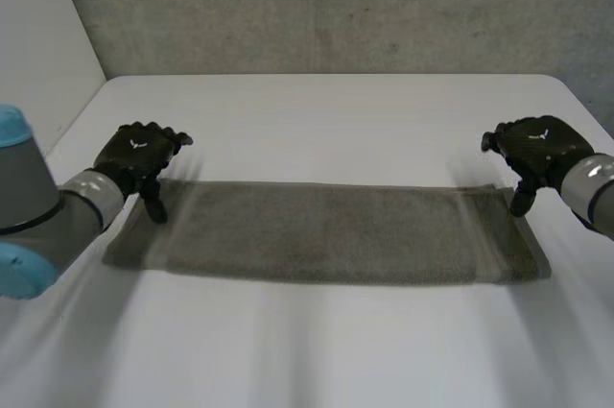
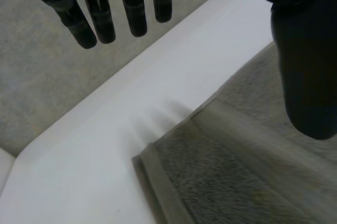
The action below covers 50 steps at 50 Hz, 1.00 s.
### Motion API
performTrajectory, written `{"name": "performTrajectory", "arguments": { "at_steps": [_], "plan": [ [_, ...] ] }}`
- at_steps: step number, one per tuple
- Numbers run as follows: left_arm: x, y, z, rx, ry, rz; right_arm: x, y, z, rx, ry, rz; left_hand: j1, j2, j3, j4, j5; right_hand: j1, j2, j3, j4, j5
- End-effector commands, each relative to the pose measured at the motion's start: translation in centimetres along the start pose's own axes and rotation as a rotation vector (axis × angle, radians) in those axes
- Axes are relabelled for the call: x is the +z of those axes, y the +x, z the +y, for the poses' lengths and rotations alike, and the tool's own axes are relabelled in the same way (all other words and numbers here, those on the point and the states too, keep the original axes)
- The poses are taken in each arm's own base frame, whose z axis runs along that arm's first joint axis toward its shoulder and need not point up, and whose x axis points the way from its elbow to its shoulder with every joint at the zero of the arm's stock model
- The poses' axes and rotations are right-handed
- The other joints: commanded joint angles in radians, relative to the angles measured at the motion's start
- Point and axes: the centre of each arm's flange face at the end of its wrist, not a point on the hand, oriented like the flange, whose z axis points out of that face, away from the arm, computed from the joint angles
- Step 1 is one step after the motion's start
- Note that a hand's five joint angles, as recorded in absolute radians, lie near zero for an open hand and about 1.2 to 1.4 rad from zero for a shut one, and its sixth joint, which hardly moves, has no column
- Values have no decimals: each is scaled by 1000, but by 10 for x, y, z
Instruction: Fold the towel.
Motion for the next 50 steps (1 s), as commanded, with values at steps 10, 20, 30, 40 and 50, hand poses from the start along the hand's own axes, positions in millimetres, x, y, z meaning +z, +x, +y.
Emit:
{"name": "performTrajectory", "arguments": {
  "at_steps": [10, 20, 30, 40, 50],
  "plan": [
    [-57, 16, 9, -59, 34, 41, -32, -36, 56, -53, -100, -71, 5, -19, -17, 18, -196, 225, 236, 236, 225, 208],
    [-57, 21, 12, -108, 60, 39, -19, -43, 78, -47, -126, -77, 5, -19, -17, 18, -196, 334, 345, 345, 334, 317],
    [-57, 21, 12, -108, 60, 41, -14, -33, 84, -62, -149, -49, 3, -22, -20, 15, -199, 1011, 1022, 1022, 1011, 994],
    [-57, 18, 13, -109, 59, 31, -13, 1, 89, -129, -190, 36, 3, -22, -20, 15, -199, 1011, 1022, 1022, 1011, 994],
    [-58, 13, 8, -105, 74, 12, -20, 107, 112, -303, -369, 255, 0, -25, -23, 12, -202, 1011, 1022, 1022, 1011, 994]
  ]
}}
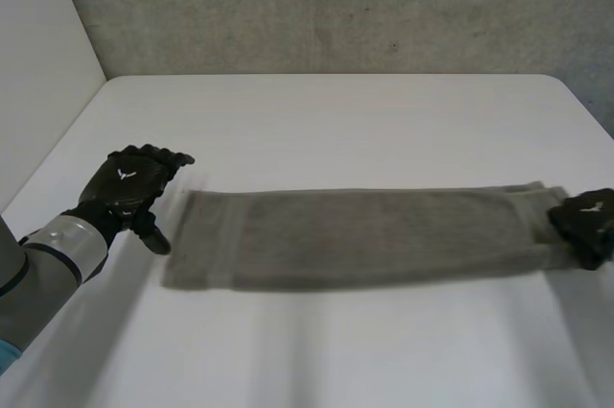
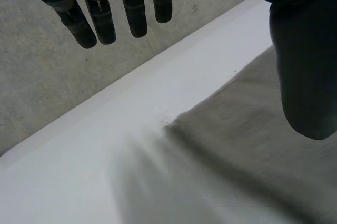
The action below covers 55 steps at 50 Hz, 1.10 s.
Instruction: Fold the towel.
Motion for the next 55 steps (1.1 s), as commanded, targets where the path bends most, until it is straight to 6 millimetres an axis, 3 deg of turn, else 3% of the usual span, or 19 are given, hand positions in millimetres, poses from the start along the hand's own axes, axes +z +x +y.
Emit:
{"name": "performTrajectory", "arguments": {
  "at_steps": [1, 4, 6, 7, 9, 12, 15, 16, 18, 21, 23, 24, 26, 31, 38, 40, 41, 45, 55],
  "plan": [
    [-1, -4, -4, 3, 12, -15, 6, 70, 25, -109, -129, 161, -5, -28, -27, 12, -206, 79, 82, 62, 54, 56],
    [-2, -5, -6, 6, 20, -17, 7, 82, 17, -138, -129, 210, -8, -31, -30, 9, -209, 79, 82, 62, 54, 56],
    [-1, -5, -10, 11, 31, -20, 5, 61, -23, -159, -22, 192, -8, -31, -30, 9, -209, 79, 82, 62, 54, 56],
    [-1, -5, -10, 11, 31, -20, 5, 61, -24, -159, -22, 192, -8, -31, -30, 9, -209, 79, 82, 62, 54, 56],
    [0, -7, -15, 19, 48, -26, -9, 45, -75, -151, 141, 192, -11, -34, -33, 6, -212, 79, 82, 62, 54, 56],
    [0, -7, -22, 27, 68, -29, -19, 38, -98, -136, 216, 194, -11, -34, -33, 6, -212, 79, 82, 62, 54, 56],
    [-1, -8, -30, 22, 87, -32, -47, -12, -163, -136, 457, 107, -14, -37, -36, 3, -215, 79, 82, 62, 54, 56],
    [-1, -8, -30, 22, 88, -32, -47, -13, -163, -136, 458, 106, -14, -37, -36, 3, -215, 79, 82, 62, 54, 56],
    [-2, -7, -37, 3, 111, -30, -69, -67, -196, -175, 606, 3, -14, -37, -36, 3, -215, 79, 82, 62, 54, 56],
    [-4, -6, -41, -6, 122, -28, -76, -93, -204, -195, 651, -50, -17, -40, -39, 0, -218, 79, 82, 62, 54, 56],
    [-6, -5, -45, -20, 136, -25, -84, -145, -207, -234, 682, -170, -17, -40, -39, 0, -218, 79, 82, 62, 54, 56],
    [-6, -5, -45, -20, 136, -25, -84, -145, -207, -234, 682, -170, -17, -40, -39, 0, -218, 79, 82, 62, 54, 56],
    [-8, -3, -46, -23, 138, -20, -88, -187, -198, -271, 668, -284, -17, -40, -39, 0, -218, 79, 82, 62, 54, 56],
    [-8, -1, -43, -26, 130, -16, -95, -234, -180, -337, 630, -420, -20, -43, -42, -3, -221, 79, 82, 62, 54, 56],
    [-7, 0, -41, -29, 124, -13, -96, -244, -175, -352, 631, -450, -20, -43, -42, -3, -221, -11, -8, -28, -36, -34],
    [-7, 0, -41, -29, 125, -11, -96, -241, -175, -344, 634, -447, -20, -43, -42, -3, -221, -167, -164, -184, -191, -189],
    [-7, 1, -41, -28, 127, -9, -100, -237, -179, -332, 645, -444, -23, -46, -45, -6, -224, -443, -440, -460, -468, -465],
    [-7, 7, -44, -21, 137, 10, -116, -208, -193, -257, 681, -397, -23, -46, -45, -6, -224, -1143, -1140, -1160, -1168, -1165],
    [-8, 20, -48, -10, 153, 48, -99, -134, -171, -64, 542, -265, -23, -46, -45, -6, -224, -1143, -1140, -1160, -1168, -1165]
  ]
}}
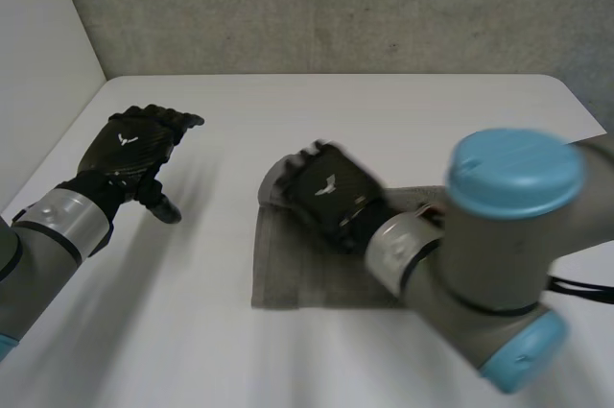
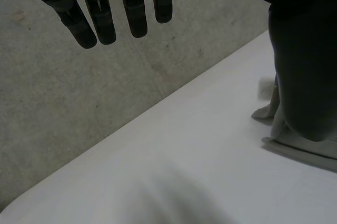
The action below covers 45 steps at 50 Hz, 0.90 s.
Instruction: Fold the towel.
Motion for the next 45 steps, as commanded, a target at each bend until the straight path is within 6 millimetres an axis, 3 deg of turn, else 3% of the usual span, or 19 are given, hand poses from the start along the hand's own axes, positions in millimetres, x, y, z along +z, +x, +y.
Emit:
{"name": "performTrajectory", "arguments": {
  "at_steps": [1, 6, 15, 19, 24, 29, 32, 34, 43, 45],
  "plan": [
    [-1, 16, -4, 10, 15, 48, -25, 46, 25, 122, -95, 129, -23, -43, -43, -6, -222, -58, -71, -72, -80, -61],
    [1, 31, -2, 16, 11, 95, -52, 51, 62, 180, -239, 141, -23, -43, -43, -6, -222, -58, -71, -72, -80, -61],
    [7, 54, -2, 22, 18, 169, -75, 52, 96, 257, -343, 156, -20, -40, -40, -3, -219, -58, -71, -72, -80, -61],
    [13, 75, 1, 22, 14, 228, -82, 45, 110, 303, -370, 126, -11, -32, -31, 6, -210, 63, 50, 50, 42, 61],
    [13, 88, 3, 25, 5, 240, -84, 40, 121, 324, -371, 121, -11, -32, -31, 6, -210, 298, 285, 285, 277, 296],
    [12, 92, 3, 29, -6, 206, -77, 39, 135, 313, -365, 150, -14, -35, -34, 3, -213, 793, 780, 780, 772, 791],
    [11, 93, 3, 30, -6, 206, -74, 38, 139, 319, -374, 145, -14, -35, -34, 3, -213, 900, 887, 887, 879, 898],
    [11, 93, 3, 30, -7, 206, -69, 37, 146, 326, -392, 135, -14, -35, -34, 3, -213, 1162, 1149, 1149, 1141, 1160],
    [8, 90, 2, 24, -11, 198, -63, 45, 144, 311, -376, 146, -14, -35, -34, 3, -213, 1163, 1150, 1150, 1142, 1161],
    [8, 87, -3, 26, 3, 188, -59, 53, 132, 289, -345, 152, -14, -35, -34, 3, -213, 1163, 1150, 1150, 1142, 1161]
  ]
}}
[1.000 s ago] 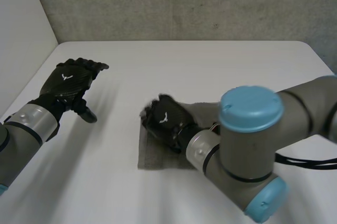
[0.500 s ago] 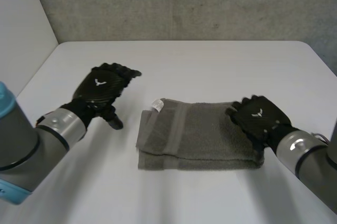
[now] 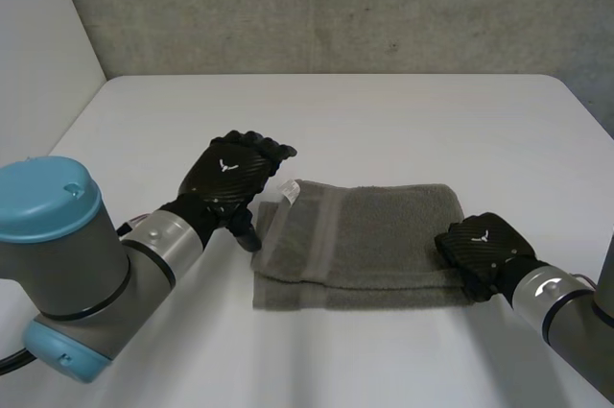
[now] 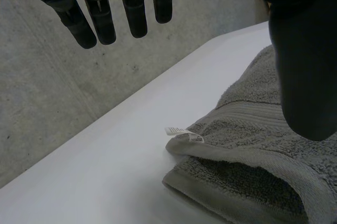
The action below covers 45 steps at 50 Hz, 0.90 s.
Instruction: Fold the towel.
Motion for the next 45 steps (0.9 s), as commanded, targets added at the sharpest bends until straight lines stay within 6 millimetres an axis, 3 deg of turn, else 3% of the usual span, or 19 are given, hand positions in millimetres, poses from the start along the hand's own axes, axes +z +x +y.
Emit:
{"name": "performTrajectory", "arguments": {
  "at_steps": [1, 3, 5, 6, 8, 9, 11, 14, 16, 19, 26, 31, 32, 33, 34, 36, 38, 41, 45],
  "plan": [
    [-2, -5, -5, 1, 12, -15, 2, 7, -19, -27, 44, 12, -14, -35, -35, 3, -212, 78, 79, 66, 55, 52],
    [-4, -8, -10, 4, 27, -23, 0, 9, -32, -47, 78, 14, -14, -35, -35, 3, -212, 78, 79, 66, 55, 52],
    [-5, -20, -18, 5, 48, -58, -9, 2, -70, -104, 176, -8, -14, -35, -35, 3, -212, 78, 79, 66, 55, 52],
    [-5, -20, -18, 5, 48, -58, -9, 2, -70, -104, 176, -8, -14, -35, -35, 3, -212, 78, 79, 66, 55, 52],
    [-8, -31, -26, 1, 71, -97, -11, -19, -105, -158, 272, -67, -14, -35, -35, 3, -212, 78, 79, 66, 55, 52],
    [-8, -31, -26, 1, 71, -97, -11, -19, -105, -158, 272, -67, -14, -35, -35, 3, -212, 78, 79, 66, 55, 52],
    [-12, -42, -33, -22, 90, -143, -6, -54, -128, -200, 347, -162, -17, -38, -38, 0, -215, 78, 79, 66, 55, 52],
    [-13, -46, -36, -41, 99, -163, -2, -74, -137, -222, 378, -209, -17, -38, -38, 0, -215, 78, 79, 66, 55, 52],
    [-15, -54, -40, -81, 110, -193, 11, -111, -141, -254, 401, -299, -17, -38, -38, 0, -215, 78, 79, 66, 55, 52],
    [-18, -61, -43, -108, 123, -217, 22, -141, -138, -272, 405, -370, -17, -38, -38, 0, -215, 78, 79, 66, 55, 52],
    [-21, -70, -42, -125, 123, -245, 28, -176, -131, -292, 410, -447, -17, -38, -38, 0, -215, 78, 79, 66, 55, 52],
    [-21, -70, -39, -128, 116, -244, 27, -176, -128, -276, 397, -452, -17, -38, -38, 0, -215, 56, 57, 44, 33, 30],
    [-20, -70, -38, -129, 112, -242, 26, -174, -128, -262, 387, -444, -17, -38, -38, 0, -215, -403, -402, -415, -427, -429],
    [-20, -70, -38, -129, 112, -242, 26, -174, -128, -262, 387, -444, -17, -38, -38, 0, -215, -408, -407, -420, -431, -434],
    [-20, -70, -37, -131, 111, -241, 24, -171, -128, -247, 381, -441, -17, -38, -38, 0, -215, -719, -718, -731, -743, -745],
    [-20, -69, -38, -129, 113, -239, 16, -165, -133, -232, 389, -434, -17, -38, -38, 0, -215, -740, -739, -752, -763, -766],
    [-19, -68, -36, -130, 111, -234, -1, -147, -144, -192, 417, -407, -17, -38, -38, 0, -215, -780, -780, -793, -804, -807],
    [-19, -67, -37, -129, 112, -231, -5, -133, -147, -164, 419, -379, -17, -38, -38, 0, -215, -848, -847, -860, -872, -874],
    [-16, -64, -36, -127, 113, -217, -7, -88, -147, -60, 387, -272, -17, -38, -38, 0, -215, -1039, -1038, -1051, -1063, -1065]
  ]
}}
